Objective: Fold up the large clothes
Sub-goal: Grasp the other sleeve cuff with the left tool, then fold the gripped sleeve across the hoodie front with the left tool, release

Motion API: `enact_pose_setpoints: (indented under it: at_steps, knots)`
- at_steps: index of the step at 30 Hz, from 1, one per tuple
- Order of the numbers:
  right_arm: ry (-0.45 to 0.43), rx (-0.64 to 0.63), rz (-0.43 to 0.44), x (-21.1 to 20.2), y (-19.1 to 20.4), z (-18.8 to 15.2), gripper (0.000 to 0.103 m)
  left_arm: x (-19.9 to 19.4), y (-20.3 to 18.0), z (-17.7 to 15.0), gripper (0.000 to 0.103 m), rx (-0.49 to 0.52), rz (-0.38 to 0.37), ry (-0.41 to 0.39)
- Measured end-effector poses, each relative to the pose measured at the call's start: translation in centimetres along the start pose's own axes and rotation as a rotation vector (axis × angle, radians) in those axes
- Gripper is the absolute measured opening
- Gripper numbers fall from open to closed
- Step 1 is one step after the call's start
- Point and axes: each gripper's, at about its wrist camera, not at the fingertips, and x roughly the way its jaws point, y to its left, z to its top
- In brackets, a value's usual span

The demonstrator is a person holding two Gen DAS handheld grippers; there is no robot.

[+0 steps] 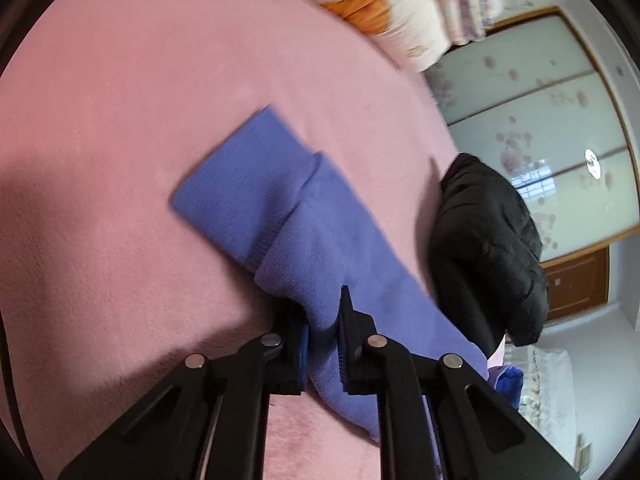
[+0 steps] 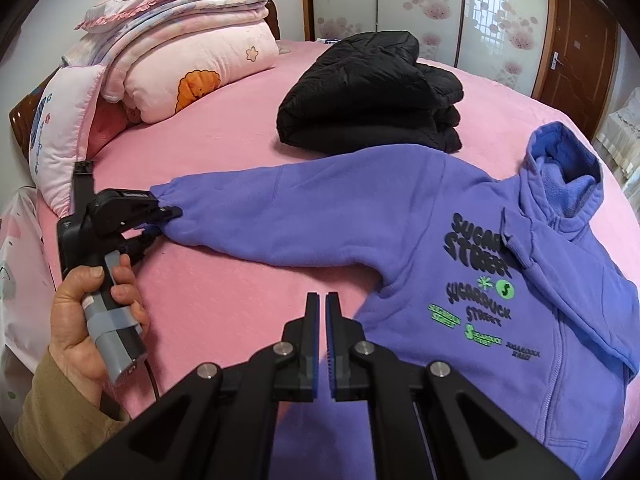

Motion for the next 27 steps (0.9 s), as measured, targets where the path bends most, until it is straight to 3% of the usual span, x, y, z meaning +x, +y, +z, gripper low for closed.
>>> enact_pose_setpoints:
  at_steps: [3, 9, 12, 16, 22, 27]
  knots:
    - [-0.005, 0.024, -0.006, -0.4, -1.0, -0.3, 0.003, -2.0, -3.3, -0.5, 0.008, 0.109, 0.003, -0.064]
    - [-0.033, 0.127, -0.022, -2.1, -4.9, -0.9, 0.003, -6.6, -13.8, -3.4, 0.008, 0.334, -0.147, -0.133]
    - [-0.063, 0.193, -0.038, -3.4, -7.9, -1.3, 0.003, -8.6, -19.9, -6.6, 0.008, 0.474, -0.253, -0.14]
    - [-0.108, 0.301, -0.085, -5.5, -13.0, -2.2, 0.003, -8.5, -26.8, -12.5, 0.008, 0.655, -0.327, -0.086]
    - [-0.135, 0.46, -0.168, -7.9, -21.0, -5.1, 0.003, -2.1, -32.5, -23.8, 0.008, 0.888, -0.28, 0.091]
    - [-0.12, 0.551, -0.215, -8.6, -25.7, -8.3, 0.003, 3.3, -31.9, -31.4, 0.01, 1.041, -0.158, 0.217]
